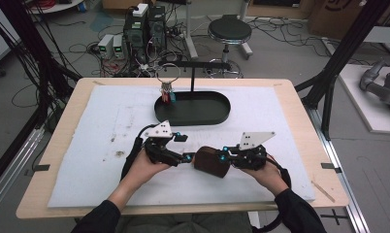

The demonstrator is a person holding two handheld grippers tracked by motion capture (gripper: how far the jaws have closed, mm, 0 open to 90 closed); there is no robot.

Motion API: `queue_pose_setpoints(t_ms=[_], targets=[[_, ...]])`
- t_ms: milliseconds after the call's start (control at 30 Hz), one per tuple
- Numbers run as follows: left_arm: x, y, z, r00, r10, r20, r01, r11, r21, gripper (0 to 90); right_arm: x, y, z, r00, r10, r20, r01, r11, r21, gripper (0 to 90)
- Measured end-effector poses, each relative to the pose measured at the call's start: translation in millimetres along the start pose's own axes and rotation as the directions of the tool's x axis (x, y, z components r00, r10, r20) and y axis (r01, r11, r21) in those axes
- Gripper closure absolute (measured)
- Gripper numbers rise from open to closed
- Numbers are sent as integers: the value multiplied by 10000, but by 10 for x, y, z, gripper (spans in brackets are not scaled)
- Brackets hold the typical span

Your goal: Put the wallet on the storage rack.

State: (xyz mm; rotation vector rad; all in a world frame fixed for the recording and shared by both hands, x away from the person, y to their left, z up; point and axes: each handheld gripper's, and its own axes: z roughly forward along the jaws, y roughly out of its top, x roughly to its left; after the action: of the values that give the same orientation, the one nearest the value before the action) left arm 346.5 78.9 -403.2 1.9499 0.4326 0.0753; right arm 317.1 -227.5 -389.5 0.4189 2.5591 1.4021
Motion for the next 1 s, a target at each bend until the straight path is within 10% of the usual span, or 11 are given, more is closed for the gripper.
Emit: queue_pose_setpoints(t_ms=[567,767,1000], targets=[[70,-83,440,9892,-480,1387,350,9949,947,268,-3,-43,-27,9979,-382,-526,384,9993,33,881],[31,-79,476,9815,-41,1916,-149,9951,979,499,-14,-50,-39,9978,-379,-546,379,9993,-2,854],[26,-74,456,9822,221,1867,-417,9939,1018,557,-70,-79,-107,9981,-43,-607,28,9997,-254,641]])
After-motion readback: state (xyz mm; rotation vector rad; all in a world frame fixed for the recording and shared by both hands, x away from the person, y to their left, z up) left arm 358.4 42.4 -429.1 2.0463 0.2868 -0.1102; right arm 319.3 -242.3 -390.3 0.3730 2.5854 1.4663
